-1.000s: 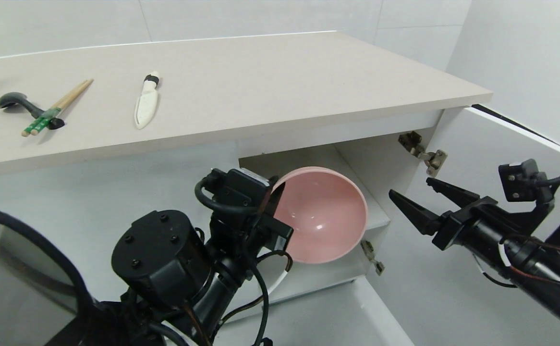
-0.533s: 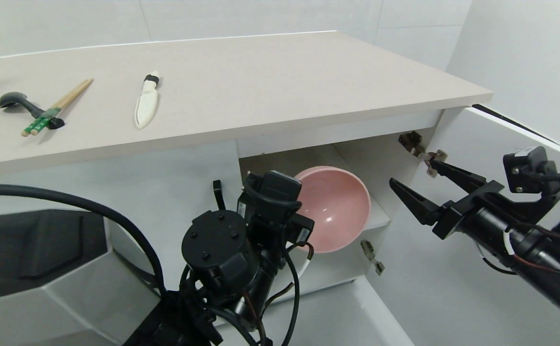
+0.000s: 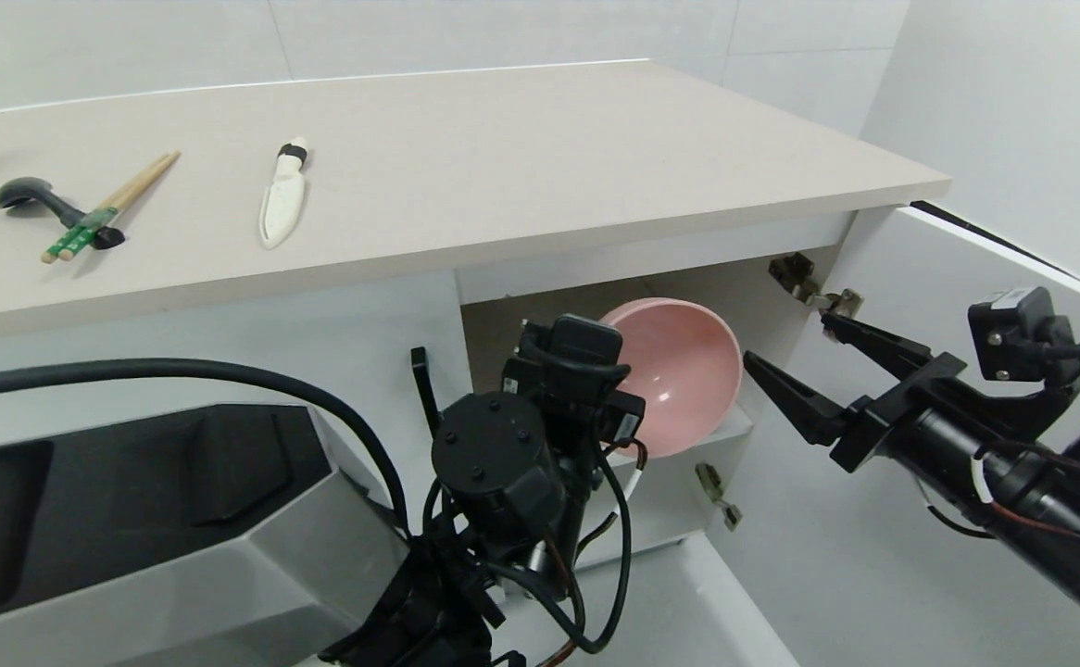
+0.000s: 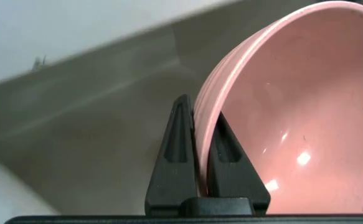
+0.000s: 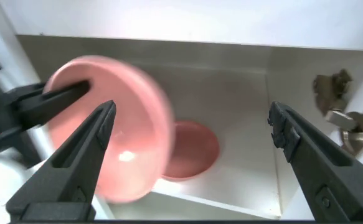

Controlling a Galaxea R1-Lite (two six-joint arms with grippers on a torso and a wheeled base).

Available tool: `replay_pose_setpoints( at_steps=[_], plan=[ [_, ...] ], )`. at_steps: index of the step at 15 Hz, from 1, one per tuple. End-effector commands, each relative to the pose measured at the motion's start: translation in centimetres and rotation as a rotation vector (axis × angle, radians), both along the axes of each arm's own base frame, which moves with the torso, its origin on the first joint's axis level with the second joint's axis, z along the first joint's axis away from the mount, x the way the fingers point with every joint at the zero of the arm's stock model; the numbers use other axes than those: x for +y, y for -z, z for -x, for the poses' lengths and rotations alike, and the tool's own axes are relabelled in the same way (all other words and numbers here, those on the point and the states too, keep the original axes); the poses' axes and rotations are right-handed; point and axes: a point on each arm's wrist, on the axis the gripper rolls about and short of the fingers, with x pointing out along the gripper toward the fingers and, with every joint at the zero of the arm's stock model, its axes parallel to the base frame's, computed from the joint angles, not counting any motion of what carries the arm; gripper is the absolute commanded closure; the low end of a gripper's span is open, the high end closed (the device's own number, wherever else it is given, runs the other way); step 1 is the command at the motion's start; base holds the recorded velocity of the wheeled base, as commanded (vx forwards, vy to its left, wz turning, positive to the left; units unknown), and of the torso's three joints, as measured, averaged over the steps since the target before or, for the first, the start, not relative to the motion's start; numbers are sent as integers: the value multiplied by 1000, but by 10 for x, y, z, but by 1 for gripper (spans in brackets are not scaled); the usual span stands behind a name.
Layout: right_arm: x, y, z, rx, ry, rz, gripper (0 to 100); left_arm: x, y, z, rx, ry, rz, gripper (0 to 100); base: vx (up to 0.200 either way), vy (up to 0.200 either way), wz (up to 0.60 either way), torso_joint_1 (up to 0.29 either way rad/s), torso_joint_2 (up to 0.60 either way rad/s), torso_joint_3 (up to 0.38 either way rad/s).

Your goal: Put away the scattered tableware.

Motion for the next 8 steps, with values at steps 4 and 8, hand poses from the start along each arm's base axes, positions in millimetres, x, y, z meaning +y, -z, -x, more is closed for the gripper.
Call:
replay_pose_setpoints(
  at_steps=[4, 8],
  plan=[
    [-1, 27, -13, 105, 27, 51, 0, -16, 2, 11, -4, 56, 16, 100, 0, 0, 0, 0, 0, 0],
    [-12, 37, -23, 143, 82, 63, 0, -16, 0, 11, -5, 89, 36, 100, 0, 0, 0, 0, 0, 0]
  ],
)
